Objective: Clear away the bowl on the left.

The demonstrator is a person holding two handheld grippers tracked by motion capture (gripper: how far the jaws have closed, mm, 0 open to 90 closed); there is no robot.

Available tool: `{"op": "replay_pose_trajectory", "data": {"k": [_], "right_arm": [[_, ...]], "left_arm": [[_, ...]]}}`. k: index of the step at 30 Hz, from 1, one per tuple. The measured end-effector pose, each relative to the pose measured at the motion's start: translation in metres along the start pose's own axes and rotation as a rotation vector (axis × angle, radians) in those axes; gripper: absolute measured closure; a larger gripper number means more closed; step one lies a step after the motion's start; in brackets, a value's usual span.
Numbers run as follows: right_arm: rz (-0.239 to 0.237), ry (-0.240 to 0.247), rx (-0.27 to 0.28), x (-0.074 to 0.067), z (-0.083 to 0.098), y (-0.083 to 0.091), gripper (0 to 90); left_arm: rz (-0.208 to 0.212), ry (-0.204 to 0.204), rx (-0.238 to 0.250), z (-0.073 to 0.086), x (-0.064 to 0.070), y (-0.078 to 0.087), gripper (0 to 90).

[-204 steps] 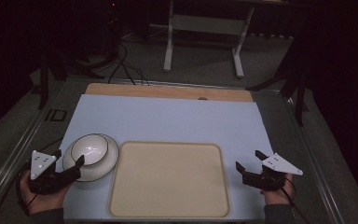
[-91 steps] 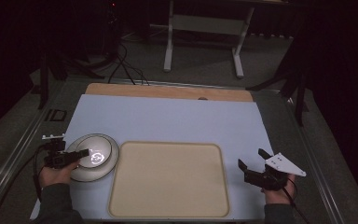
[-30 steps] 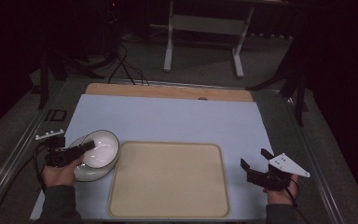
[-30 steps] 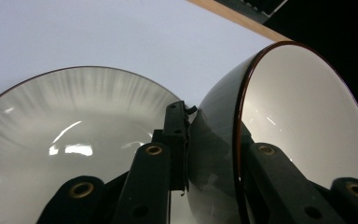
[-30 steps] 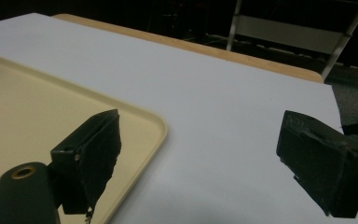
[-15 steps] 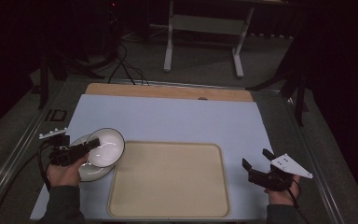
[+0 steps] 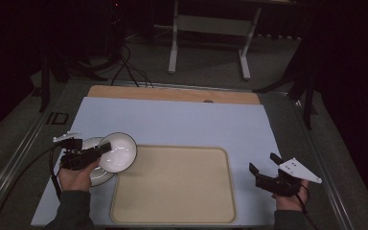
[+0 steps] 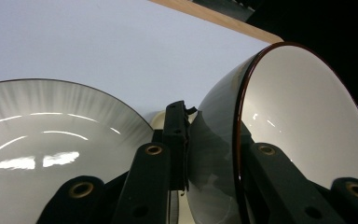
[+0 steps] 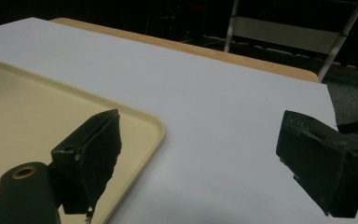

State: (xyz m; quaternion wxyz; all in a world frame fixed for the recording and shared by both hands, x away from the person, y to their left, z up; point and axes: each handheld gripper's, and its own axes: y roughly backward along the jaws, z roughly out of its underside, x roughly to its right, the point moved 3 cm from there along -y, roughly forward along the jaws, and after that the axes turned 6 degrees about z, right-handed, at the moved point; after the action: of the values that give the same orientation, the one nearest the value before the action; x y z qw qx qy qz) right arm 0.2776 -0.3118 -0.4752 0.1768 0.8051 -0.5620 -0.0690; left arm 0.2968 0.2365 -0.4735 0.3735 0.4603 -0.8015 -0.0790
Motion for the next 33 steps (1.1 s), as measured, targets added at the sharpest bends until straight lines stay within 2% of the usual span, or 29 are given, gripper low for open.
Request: {"op": "replay_pose_trajectory", "data": {"k": [11, 33], "right_arm": [[-0.001, 0.0, 0.0, 0.0, 0.0, 0.0, 13.5], [-0.005, 0.005, -0.004, 0.0, 0.0, 0.0, 13.5]], "left_arm": [[0.015, -0.033, -0.017, 0.002, 0.014, -0.009, 77.8], [0.04, -0.065, -0.045, 0.008, 0.032, -0.023, 77.5]]}}
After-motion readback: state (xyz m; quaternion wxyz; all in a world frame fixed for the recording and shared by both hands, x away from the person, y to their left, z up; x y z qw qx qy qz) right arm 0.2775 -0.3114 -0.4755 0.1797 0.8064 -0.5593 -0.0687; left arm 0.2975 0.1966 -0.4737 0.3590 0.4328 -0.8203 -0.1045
